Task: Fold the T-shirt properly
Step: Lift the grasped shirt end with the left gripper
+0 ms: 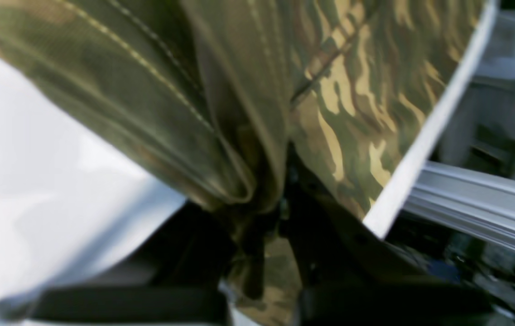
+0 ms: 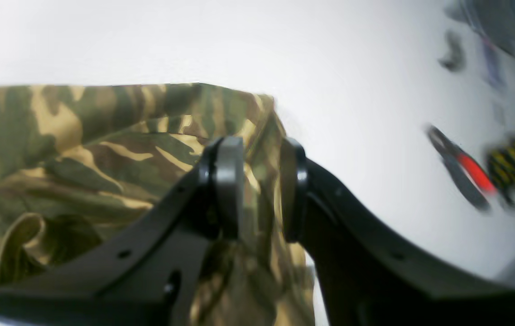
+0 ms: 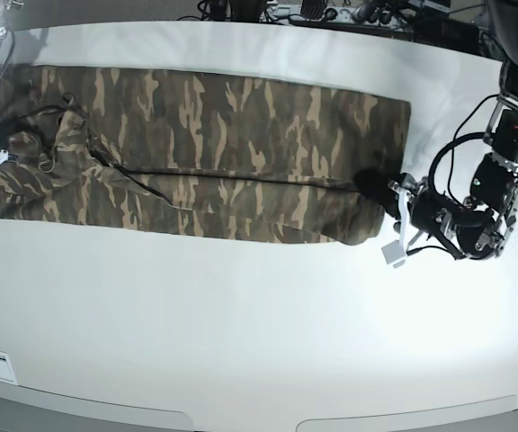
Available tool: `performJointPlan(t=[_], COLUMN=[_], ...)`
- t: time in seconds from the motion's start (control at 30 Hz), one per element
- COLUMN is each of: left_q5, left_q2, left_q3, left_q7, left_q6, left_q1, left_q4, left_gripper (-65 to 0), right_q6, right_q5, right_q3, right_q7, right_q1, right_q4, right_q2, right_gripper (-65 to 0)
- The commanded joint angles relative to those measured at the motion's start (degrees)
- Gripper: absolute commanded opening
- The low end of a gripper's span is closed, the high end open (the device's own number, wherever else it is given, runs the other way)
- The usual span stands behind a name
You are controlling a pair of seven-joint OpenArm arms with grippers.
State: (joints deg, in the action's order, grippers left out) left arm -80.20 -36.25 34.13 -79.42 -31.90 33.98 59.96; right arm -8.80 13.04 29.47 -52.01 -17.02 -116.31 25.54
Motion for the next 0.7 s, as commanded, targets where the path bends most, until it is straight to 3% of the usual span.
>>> performJointPlan(t=[0.0, 0.07, 0.17, 0.27, 0.43, 0.53, 0.67], left_q5=[0.1, -1.3, -3.2, -3.3, -4.8, -4.8, -4.8], left_q2=[-1.1, -1.6, -1.7, -1.7, -1.7, -1.7, -1.7], left_q3=[-1.3, -3.0, -4.6, -4.6, -4.6, -4.6, -4.6], left_q7=[-0.6, -0.6, -0.6, -0.6, -0.6, -0.6, -0.6], left_q6=[0.3, 0.2, 0.2, 0.2, 0.2, -0.3, -0.3], left_q1=[1.9, 2.1, 1.9, 1.9, 1.9, 1.9, 2.1], left_q4=[0.4, 0.4, 0.4, 0.4, 0.4, 0.4, 0.4], left_gripper=[-65.0, -65.0, -65.0, -65.0, -65.0, -65.0, -65.0], right_q6=[-0.9, -3.6, -8.8, -11.8, -10.2, -10.4, -14.1], right_q5=[1.4, 6.1, 12.0, 12.3, 8.3, 9.1, 12.6], right_q3=[0.6, 0.6, 0.5, 0.5, 0.5, 0.5, 0.5], right_q7=[2.3, 3.2, 3.2, 3.5, 5.9, 7.5, 7.3], right_q1=[0.5, 0.5, 0.5, 0.5, 0.5, 0.5, 0.5], right_q4=[-0.9, -0.9, -0.3, 2.1, 10.3, 17.4, 24.1], right_q2=[1.1, 1.1, 0.4, -1.2, -1.9, -1.9, -2.0], right_gripper=[-48.2, -51.2, -65.0, -65.0, -65.0, -65.0, -65.0])
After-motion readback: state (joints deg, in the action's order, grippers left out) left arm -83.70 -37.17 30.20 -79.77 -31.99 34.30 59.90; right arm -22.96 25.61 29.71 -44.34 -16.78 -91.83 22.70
